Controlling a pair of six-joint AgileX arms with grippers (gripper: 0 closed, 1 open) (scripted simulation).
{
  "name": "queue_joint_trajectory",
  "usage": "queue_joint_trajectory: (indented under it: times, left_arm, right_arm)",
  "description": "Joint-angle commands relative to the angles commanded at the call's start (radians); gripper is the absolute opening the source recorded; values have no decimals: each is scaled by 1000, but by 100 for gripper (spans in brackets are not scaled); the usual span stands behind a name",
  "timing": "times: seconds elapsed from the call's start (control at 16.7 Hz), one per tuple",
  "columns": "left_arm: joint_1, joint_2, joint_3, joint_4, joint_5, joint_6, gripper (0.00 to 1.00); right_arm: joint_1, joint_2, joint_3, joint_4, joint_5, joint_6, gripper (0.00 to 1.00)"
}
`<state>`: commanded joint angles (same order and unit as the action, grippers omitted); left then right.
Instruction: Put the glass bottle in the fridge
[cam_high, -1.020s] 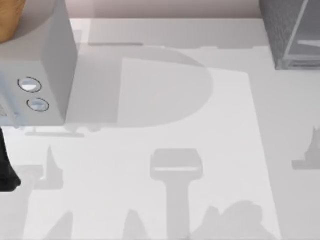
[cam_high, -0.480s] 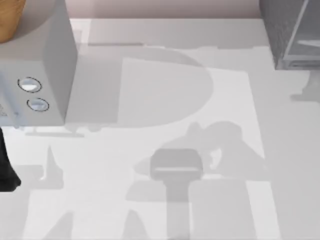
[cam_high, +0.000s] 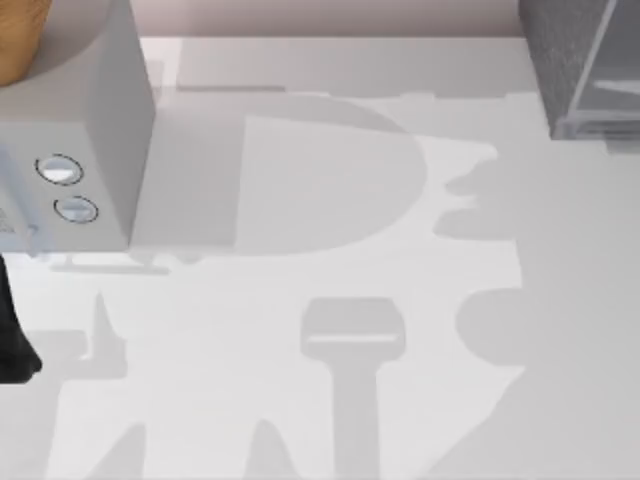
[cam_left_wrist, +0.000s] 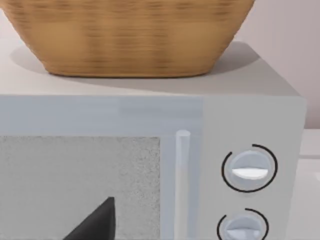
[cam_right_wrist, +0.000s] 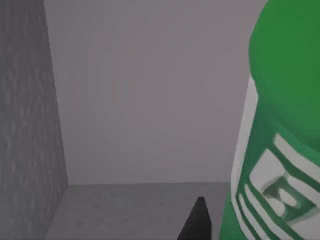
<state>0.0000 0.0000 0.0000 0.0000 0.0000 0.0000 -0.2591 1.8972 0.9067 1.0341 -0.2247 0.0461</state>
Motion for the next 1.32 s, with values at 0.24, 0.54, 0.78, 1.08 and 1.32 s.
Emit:
queue_joint_trajectory:
  times: [0.24, 0.54, 0.78, 1.08, 1.32]
  left_arm:
    - [0, 0, 0, 0, 0, 0, 100]
    - [0, 0, 0, 0, 0, 0, 100]
    - [0, 0, 0, 0, 0, 0, 100]
    - [0, 0, 0, 0, 0, 0, 100]
    - [0, 0, 0, 0, 0, 0, 100]
  right_arm:
    - [-18, 185, 66, 78, -26, -27, 1]
    - [-21, 213, 77, 91, -31, -33, 1]
    - [-9, 247, 108, 65, -28, -28, 1]
    - [2, 337, 290, -12, -6, -32, 1]
    - [17, 401, 421, -69, 5, -33, 1]
